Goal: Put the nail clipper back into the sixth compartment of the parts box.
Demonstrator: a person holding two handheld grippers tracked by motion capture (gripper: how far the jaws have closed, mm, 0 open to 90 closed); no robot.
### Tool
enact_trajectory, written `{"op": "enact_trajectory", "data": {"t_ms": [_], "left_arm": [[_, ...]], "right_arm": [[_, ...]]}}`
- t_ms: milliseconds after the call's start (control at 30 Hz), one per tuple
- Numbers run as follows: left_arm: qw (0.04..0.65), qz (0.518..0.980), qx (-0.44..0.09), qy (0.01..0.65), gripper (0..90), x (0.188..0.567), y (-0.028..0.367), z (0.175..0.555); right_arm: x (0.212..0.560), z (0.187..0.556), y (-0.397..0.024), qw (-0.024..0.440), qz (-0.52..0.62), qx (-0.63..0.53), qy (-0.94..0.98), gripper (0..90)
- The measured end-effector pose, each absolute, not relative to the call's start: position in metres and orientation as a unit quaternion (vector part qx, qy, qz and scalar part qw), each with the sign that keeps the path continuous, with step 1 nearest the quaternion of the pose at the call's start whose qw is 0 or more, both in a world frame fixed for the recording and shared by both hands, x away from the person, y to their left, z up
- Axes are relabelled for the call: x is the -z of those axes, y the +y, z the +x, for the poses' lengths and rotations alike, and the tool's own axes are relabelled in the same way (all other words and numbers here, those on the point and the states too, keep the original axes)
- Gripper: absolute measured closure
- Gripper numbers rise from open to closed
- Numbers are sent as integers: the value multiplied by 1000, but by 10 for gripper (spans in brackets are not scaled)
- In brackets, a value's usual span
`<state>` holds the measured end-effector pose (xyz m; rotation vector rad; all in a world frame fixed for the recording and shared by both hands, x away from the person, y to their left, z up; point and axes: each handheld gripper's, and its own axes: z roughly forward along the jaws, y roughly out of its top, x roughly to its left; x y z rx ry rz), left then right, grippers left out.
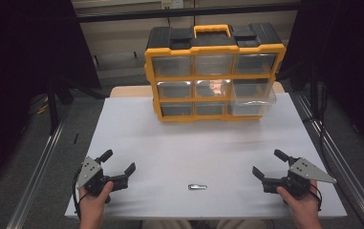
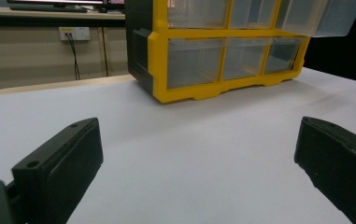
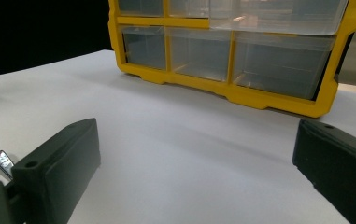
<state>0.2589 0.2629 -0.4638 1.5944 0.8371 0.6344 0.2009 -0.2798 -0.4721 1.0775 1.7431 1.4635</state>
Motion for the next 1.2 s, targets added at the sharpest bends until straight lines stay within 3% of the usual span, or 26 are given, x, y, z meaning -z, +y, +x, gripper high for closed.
{"op": "enact_trajectory", "data": {"t_ms": [767, 1200], "left_arm": [[575, 680, -272, 364, 13, 465, 263, 255], [573, 684, -269, 363, 13, 466, 263, 255]], "right_arm": [[465, 212, -260, 283, 385, -558, 679, 7], [462, 223, -231, 244, 364, -551, 710, 6]]}}
